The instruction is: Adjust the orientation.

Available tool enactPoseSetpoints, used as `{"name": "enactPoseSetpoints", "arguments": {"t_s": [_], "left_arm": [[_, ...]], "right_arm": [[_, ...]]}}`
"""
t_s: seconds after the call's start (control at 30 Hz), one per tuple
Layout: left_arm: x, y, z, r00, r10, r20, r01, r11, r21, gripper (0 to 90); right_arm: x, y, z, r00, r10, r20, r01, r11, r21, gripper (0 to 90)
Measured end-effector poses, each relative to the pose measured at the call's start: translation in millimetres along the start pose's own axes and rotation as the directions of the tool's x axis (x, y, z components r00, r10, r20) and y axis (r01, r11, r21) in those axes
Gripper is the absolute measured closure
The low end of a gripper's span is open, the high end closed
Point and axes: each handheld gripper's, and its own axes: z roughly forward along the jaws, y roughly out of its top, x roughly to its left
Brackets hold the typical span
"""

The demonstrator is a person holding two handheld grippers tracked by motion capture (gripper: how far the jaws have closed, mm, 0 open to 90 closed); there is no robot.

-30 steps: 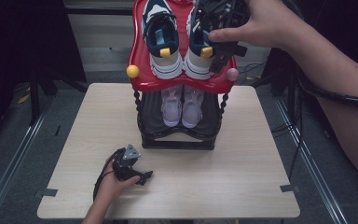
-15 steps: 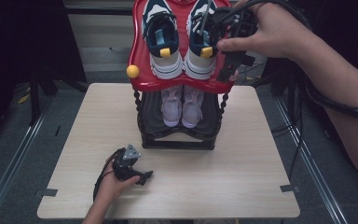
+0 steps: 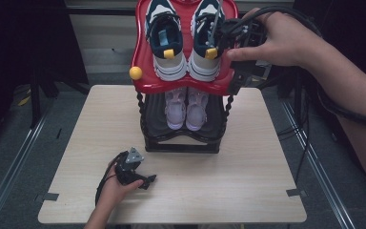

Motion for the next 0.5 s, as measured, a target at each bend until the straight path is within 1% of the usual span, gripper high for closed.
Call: {"name": "enactPoseSetpoints", "arguments": {"t_s": [0.07,0.17,0.3,0.4,0.5], "left_arm": [[0.0,0.0,0.0,1.0000,0.000,0.000,0.000,1.0000,0.000,0.0],[0.0,0.0,0.0,1.0000,0.000,0.000,0.000,1.0000,0.000,0.0],[0.0,0.0,0.0,1.0000,0.000,0.000,0.000,1.0000,0.000,0.0],[0.0,0.0,0.0,1.0000,0.000,0.000,0.000,1.0000,0.000,0.0],[0.0,0.0,0.0,1.0000,0.000,0.000,0.000,1.0000,0.000,0.0]], "right_arm": [[0.9,-1.3,1.7,0.9999,-0.002,-0.014,0.002,1.000,0.008,20.5],[2.8,-3.6,4.2,0.9998,-0.003,-0.018,0.003,1.000,0.016,20.4],[6.2,-7.6,7.9,0.9996,-0.003,-0.028,0.003,1.000,0.003,20.3],[8.5,-11.0,10.3,0.9994,-0.005,-0.033,0.005,1.000,0.009,20.2],[10.5,-14.1,12.6,0.9992,-0.010,-0.039,0.010,1.000,0.005,20.2]]}}
